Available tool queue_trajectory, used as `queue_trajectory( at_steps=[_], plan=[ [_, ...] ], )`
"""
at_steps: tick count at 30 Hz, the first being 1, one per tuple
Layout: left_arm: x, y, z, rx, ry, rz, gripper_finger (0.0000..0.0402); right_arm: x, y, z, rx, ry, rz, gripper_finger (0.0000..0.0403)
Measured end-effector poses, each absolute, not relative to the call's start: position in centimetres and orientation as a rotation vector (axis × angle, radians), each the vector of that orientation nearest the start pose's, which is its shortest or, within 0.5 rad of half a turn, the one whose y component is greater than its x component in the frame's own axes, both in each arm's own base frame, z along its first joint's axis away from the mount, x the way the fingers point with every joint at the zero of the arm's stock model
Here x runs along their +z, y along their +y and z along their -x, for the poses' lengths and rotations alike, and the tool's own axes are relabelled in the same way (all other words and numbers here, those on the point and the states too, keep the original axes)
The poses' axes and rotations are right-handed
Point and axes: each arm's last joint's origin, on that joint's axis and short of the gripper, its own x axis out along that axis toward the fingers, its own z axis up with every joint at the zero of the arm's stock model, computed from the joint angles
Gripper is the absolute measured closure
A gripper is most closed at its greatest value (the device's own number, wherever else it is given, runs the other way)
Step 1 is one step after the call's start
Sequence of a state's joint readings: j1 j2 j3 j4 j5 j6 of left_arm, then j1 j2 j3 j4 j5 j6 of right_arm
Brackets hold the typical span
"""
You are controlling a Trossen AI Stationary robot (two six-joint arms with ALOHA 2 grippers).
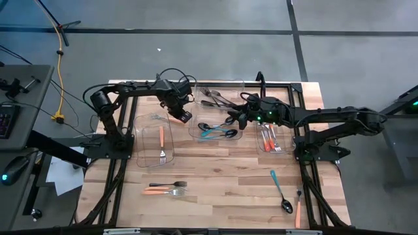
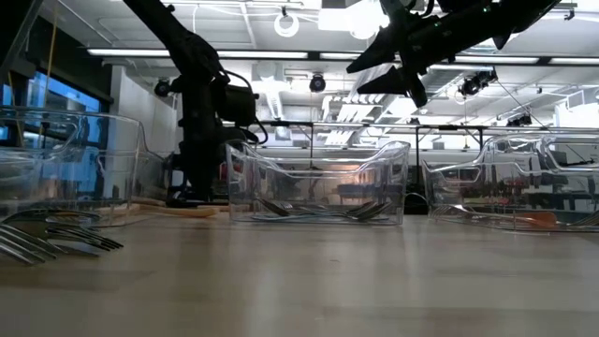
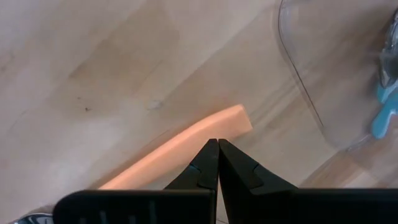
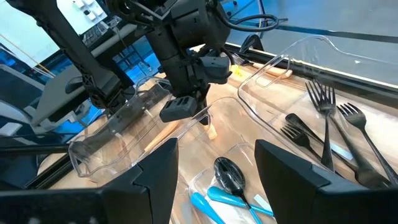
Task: Sort silverware by color (type)
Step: Put the light orange fork into the bottom left transparent bin
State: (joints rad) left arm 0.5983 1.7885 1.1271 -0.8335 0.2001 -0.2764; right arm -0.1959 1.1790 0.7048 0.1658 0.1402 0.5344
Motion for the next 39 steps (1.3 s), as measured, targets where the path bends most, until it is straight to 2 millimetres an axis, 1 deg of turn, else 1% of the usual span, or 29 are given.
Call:
queue_trajectory(
  at_steps=[10, 17, 23, 30, 39],
  plan=[
    [16.2, 16.7, -26.7, 0.496, 1.357, 0.789, 0.0401, 26.0, -5.4, -25.1, -0.408, 0.213, -0.534, 0.0206],
    [15.0, 16.2, -27.5, 0.47, 1.384, 0.777, 0.0401, 26.0, -5.4, -25.1, -0.408, 0.213, -0.534, 0.0206],
    [14.9, 16.3, -27.8, 0.46, 1.365, 0.767, 0.0401, 26.0, -5.4, -25.1, -0.408, 0.213, -0.534, 0.0206],
    [14.9, 17.2, -27.3, 0.483, 1.362, 0.726, 0.0401, 26.0, -5.4, -25.1, -0.408, 0.213, -0.534, 0.0206],
    [14.9, 19.6, -26.4, 0.54, 1.293, 0.71, 0.0401, 26.0, -5.4, -25.1, -0.408, 0.213, -0.534, 0.0206]
  ],
)
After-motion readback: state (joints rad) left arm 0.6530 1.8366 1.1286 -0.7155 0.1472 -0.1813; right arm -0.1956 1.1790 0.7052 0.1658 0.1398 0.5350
